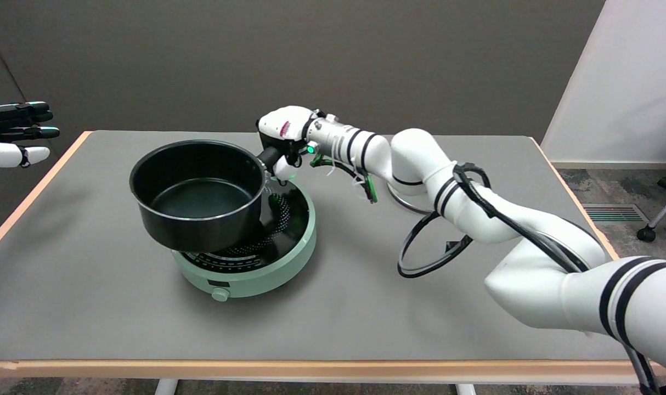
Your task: Place the soup pot onto the induction stove.
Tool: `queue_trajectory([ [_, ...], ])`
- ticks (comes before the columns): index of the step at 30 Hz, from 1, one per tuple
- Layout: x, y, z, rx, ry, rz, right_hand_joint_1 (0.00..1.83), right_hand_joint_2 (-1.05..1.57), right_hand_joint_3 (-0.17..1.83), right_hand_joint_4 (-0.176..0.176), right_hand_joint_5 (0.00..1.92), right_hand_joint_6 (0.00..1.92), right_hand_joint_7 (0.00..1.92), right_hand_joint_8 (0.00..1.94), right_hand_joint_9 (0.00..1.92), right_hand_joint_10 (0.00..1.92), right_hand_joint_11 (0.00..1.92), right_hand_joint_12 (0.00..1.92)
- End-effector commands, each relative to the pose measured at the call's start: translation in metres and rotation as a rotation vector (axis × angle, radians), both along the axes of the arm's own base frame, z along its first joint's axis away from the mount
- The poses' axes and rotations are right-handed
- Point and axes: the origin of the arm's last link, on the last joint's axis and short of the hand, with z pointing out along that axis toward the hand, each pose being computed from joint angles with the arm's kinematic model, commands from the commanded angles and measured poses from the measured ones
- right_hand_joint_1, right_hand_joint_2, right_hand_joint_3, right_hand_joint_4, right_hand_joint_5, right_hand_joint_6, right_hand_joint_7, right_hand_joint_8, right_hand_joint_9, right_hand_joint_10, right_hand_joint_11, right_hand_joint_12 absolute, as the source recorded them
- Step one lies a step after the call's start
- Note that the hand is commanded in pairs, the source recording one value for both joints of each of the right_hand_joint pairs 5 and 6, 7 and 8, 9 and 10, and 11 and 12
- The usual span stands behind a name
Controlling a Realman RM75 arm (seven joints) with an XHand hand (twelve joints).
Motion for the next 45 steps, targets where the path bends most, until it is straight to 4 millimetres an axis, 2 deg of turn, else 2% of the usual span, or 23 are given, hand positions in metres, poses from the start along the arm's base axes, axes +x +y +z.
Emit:
queue_trajectory([
  [1,0.003,-0.009,-0.024,-0.058,0.071,0.028,1.07,1.10,0.93,-0.057,1.89,1.89,1.89,1.89,1.89,1.89,1.89,1.89],
  [8,-0.004,-0.008,-0.013,-0.110,0.073,0.028,1.08,1.07,0.97,-0.059,1.88,1.88,1.88,1.88,1.88,1.88,1.88,1.88],
  [19,-0.021,-0.005,0.021,-0.218,0.085,0.016,1.09,1.04,1.00,-0.065,1.86,1.86,1.86,1.86,1.86,1.86,1.86,1.86],
  [31,-0.008,0.006,0.045,-0.321,0.035,0.076,1.12,0.95,1.10,-0.080,1.82,1.82,1.82,1.82,1.82,1.82,1.82,1.82],
  [34,-0.002,0.014,0.048,-0.321,0.040,0.108,1.14,0.90,1.15,-0.083,1.81,1.81,1.81,1.81,1.81,1.81,1.81,1.81],
  [41,0.027,0.039,0.046,-0.299,0.014,0.202,1.18,0.82,1.19,-0.090,1.78,1.78,1.78,1.78,1.78,1.78,1.78,1.78],
  [45,0.027,0.048,0.047,-0.284,0.004,0.186,1.19,0.79,1.22,-0.095,1.76,1.76,1.76,1.76,1.76,1.76,1.76,1.76],
])
